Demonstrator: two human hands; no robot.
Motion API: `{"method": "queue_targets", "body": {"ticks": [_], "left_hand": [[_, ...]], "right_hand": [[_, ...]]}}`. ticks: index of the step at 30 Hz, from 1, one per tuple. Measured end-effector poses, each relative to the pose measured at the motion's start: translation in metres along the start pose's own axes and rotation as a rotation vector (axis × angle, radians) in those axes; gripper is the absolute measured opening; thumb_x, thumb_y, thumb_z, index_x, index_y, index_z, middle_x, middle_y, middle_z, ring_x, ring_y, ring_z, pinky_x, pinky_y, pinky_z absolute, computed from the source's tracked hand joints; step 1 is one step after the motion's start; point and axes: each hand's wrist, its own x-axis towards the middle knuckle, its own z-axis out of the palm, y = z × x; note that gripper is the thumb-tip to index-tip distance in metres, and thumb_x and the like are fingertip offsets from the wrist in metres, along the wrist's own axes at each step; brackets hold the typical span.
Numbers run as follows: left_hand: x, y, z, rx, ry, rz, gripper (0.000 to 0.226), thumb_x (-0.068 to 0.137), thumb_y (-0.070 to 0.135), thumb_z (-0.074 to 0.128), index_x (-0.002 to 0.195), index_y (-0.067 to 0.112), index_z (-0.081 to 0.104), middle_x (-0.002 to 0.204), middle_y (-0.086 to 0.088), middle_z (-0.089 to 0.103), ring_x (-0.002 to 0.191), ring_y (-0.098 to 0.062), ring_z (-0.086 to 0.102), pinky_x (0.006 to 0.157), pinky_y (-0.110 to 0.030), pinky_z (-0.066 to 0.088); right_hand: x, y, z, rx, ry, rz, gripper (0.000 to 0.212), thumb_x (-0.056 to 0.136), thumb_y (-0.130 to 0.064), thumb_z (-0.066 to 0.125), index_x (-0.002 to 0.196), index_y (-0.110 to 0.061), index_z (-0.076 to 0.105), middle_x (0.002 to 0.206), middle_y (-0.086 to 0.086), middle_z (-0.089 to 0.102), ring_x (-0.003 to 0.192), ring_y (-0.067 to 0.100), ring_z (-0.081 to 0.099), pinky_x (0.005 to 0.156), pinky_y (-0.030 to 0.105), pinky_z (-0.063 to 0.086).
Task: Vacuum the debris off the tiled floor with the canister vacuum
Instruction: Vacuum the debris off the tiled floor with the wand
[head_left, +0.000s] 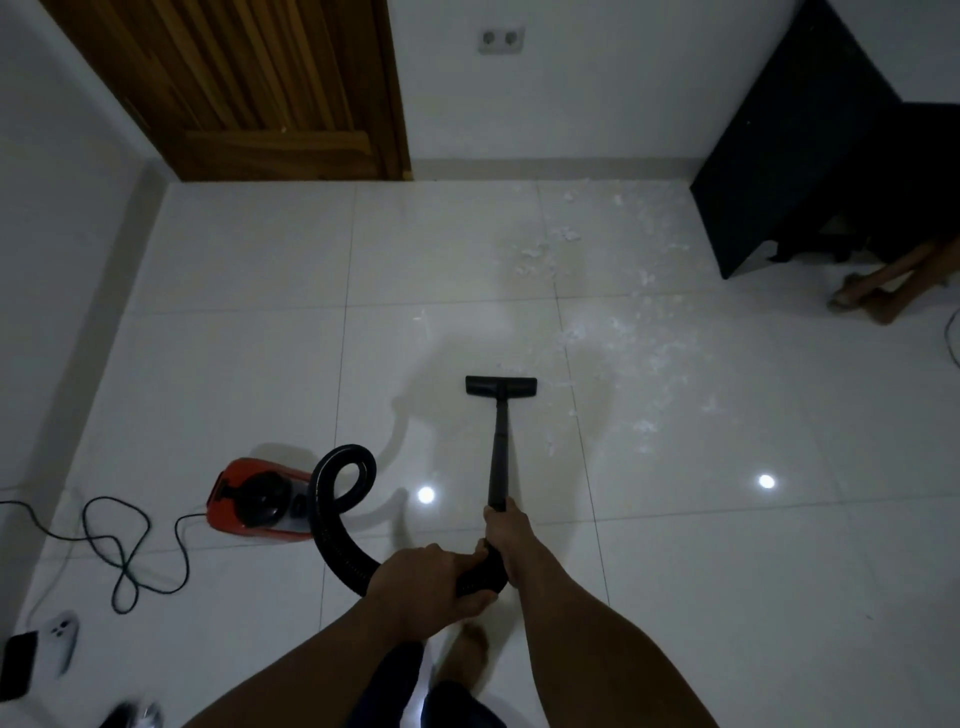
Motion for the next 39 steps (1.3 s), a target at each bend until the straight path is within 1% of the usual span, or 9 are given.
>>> {"method": "queue_targets", "body": {"ticks": [4,8,12,17,23,28,31,34,39], "left_hand": [[0.02,-0.006,-0.022,0.008,-0.015,0.009,0.052,0.094,0.067,0.042,0.138,0.04,0.043,0.106,-0.005,0.066,0.089,-0.02,0.067,0.082,-0.033,0.051],[0.053,-0.019,-0.055,0.066,-0.035,0.028,0.057,0.098,0.062,0.038,0.148,0.035,0.032,0.127,-0.019,0.058,0.105,-0.032,0.064,0.105,-0.049,0.037],[0.088,-0.046,-0.087,0.032,0.01,0.033,0.056,0.094,0.068,0.039,0.141,0.038,0.04,0.103,-0.007,0.065,0.091,-0.025,0.065,0.086,-0.039,0.05],[0.13,-0.088,-0.134,-0.026,0.051,0.054,0.057,0.089,0.072,0.037,0.133,0.038,0.049,0.087,0.004,0.069,0.073,-0.014,0.066,0.069,-0.032,0.054],[0.18,-0.129,-0.186,-0.052,0.092,0.076,0.058,0.087,0.072,0.035,0.129,0.036,0.051,0.083,0.006,0.069,0.068,-0.011,0.066,0.067,-0.032,0.056],[0.217,-0.148,-0.215,-0.099,0.077,0.038,0.058,0.084,0.074,0.035,0.122,0.035,0.055,0.081,0.007,0.068,0.067,-0.009,0.065,0.067,-0.027,0.054],[0.242,-0.157,-0.235,-0.114,0.046,0.021,0.063,0.082,0.077,0.032,0.119,0.033,0.058,0.085,0.008,0.069,0.071,-0.007,0.065,0.067,-0.025,0.051],[0.273,-0.167,-0.258,-0.137,0.039,0.018,0.062,0.084,0.077,0.033,0.127,0.038,0.053,0.093,0.007,0.07,0.079,-0.008,0.066,0.073,-0.028,0.053],[0.343,-0.181,-0.309,-0.19,0.022,-0.023,0.049,0.091,0.068,0.044,0.135,0.047,0.044,0.106,0.01,0.069,0.091,-0.007,0.065,0.072,-0.017,0.041]], "right_hand": [[0.015,-0.029,-0.001,-0.033,-0.001,-0.002,0.05,0.103,-0.024,0.046,0.152,-0.018,0.037,0.1,0.014,0.064,0.075,0.025,0.061,0.08,0.042,0.06],[0.036,-0.072,0.001,-0.042,0.001,-0.001,0.046,0.104,-0.022,0.047,0.148,-0.014,0.041,0.091,0.012,0.061,0.067,0.022,0.059,0.068,0.036,0.056],[0.061,-0.121,0.009,-0.04,0.007,-0.005,0.036,0.104,-0.018,0.047,0.14,-0.01,0.047,0.083,0.012,0.056,0.059,0.02,0.054,0.054,0.031,0.05],[0.093,-0.184,0.029,-0.02,0.026,0.016,0.037,0.104,-0.019,0.047,0.141,-0.013,0.047,0.084,0.012,0.055,0.059,0.021,0.055,0.057,0.033,0.05],[0.134,-0.254,0.047,-0.012,0.021,-0.014,0.036,0.103,-0.019,0.048,0.139,-0.013,0.049,0.085,0.012,0.055,0.07,0.025,0.057,0.069,0.035,0.053],[0.153,-0.302,0.052,0.016,-0.003,-0.012,0.025,0.105,-0.018,0.047,0.13,-0.017,0.049,0.084,0.013,0.054,0.058,0.02,0.054,0.055,0.032,0.051],[0.181,-0.324,0.058,-0.017,-0.01,-0.023,0.03,0.099,-0.025,0.052,0.129,-0.022,0.049,0.092,0.01,0.058,0.07,0.023,0.061,0.073,0.038,0.058],[0.267,-0.319,0.063,-0.162,0.028,-0.049,0.066,0.078,-0.048,0.056,0.141,-0.033,0.044,0.136,0.007,0.055,0.12,0.029,0.059,0.104,0.048,0.05],[0.324,-0.391,0.064,-0.19,0.064,-0.033,0.066,0.071,-0.057,0.047,0.134,-0.037,0.049,0.112,0.01,0.065,0.104,0.035,0.067,0.089,0.052,0.059]]}}
